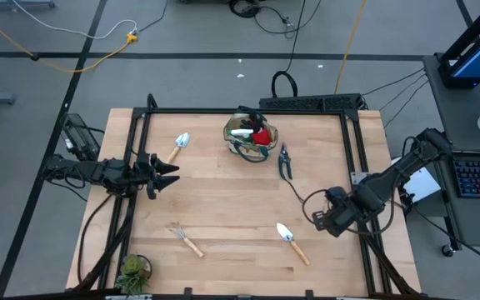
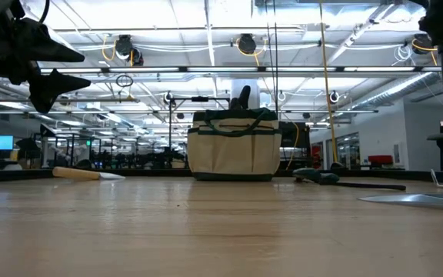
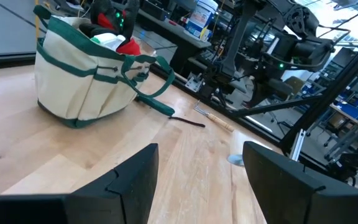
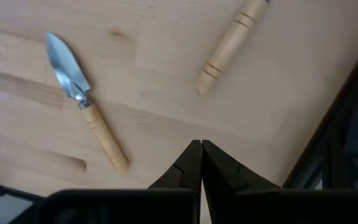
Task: Pick & Place Garden tools in Gardening bag
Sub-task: Put the right brown hand rake into the green gardening bag
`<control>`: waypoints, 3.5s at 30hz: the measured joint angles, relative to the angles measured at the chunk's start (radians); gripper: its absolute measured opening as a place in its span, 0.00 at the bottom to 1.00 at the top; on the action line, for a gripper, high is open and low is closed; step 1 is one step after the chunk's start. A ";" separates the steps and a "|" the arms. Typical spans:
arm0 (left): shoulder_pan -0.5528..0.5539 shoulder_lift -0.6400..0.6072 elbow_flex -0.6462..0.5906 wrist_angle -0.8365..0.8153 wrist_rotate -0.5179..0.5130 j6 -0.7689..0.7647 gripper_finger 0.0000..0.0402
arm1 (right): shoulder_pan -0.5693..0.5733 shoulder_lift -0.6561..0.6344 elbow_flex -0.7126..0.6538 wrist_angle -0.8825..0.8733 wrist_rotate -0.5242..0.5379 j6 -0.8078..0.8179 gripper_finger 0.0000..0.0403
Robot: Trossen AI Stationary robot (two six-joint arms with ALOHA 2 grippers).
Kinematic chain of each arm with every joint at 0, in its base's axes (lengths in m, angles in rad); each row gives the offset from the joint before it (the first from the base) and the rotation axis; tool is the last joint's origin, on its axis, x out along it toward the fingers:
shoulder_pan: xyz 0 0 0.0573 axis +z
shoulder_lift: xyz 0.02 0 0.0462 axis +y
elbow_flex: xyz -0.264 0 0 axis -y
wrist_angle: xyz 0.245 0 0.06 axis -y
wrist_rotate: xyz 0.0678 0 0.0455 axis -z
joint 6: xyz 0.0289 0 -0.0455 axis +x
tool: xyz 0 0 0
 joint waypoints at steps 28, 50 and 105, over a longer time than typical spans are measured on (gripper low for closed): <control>0.000 0.000 0.000 0.001 -0.001 0.000 0.60 | 0.024 0.002 -0.248 0.228 0.056 0.078 0.30; 0.000 0.000 0.000 0.001 -0.001 0.000 0.60 | 0.022 0.001 -0.394 0.378 0.062 0.236 0.49; 0.000 0.000 0.000 0.002 -0.003 -0.019 0.60 | -0.083 0.115 -0.395 0.474 0.081 0.140 0.14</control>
